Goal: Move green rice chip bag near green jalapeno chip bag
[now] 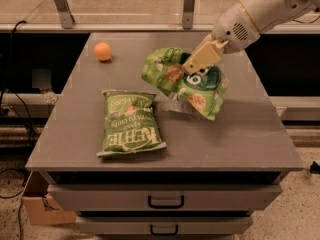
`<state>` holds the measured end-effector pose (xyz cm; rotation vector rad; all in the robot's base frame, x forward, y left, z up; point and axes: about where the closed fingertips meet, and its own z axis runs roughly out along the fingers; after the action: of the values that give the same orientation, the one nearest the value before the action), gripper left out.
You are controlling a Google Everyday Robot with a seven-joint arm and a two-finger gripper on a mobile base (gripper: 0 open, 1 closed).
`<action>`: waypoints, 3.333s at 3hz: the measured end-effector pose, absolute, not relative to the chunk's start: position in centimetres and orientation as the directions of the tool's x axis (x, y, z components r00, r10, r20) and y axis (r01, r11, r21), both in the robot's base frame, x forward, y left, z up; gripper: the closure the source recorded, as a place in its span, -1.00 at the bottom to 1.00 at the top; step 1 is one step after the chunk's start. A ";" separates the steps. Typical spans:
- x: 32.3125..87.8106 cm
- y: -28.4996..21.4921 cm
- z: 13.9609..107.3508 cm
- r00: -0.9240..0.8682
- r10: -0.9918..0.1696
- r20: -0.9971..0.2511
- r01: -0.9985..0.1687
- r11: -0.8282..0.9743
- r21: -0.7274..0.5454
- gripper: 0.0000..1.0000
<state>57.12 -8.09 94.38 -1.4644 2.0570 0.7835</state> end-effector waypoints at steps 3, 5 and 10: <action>57.0 -7.9 93.4 -0.339 -0.629 -0.699 -0.940 0.264 0.218 0.19; 57.2 -7.4 93.2 -0.337 -0.628 -0.701 -0.941 0.260 0.218 -0.74; 56.1 -15.4 96.7 -0.343 -0.712 -0.612 -0.878 0.475 -0.061 -1.00</action>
Offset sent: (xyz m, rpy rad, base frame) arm -0.0031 -0.0021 -0.0079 0.0418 0.0364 -0.0168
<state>56.07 -15.44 96.71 -1.3120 2.1499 0.3762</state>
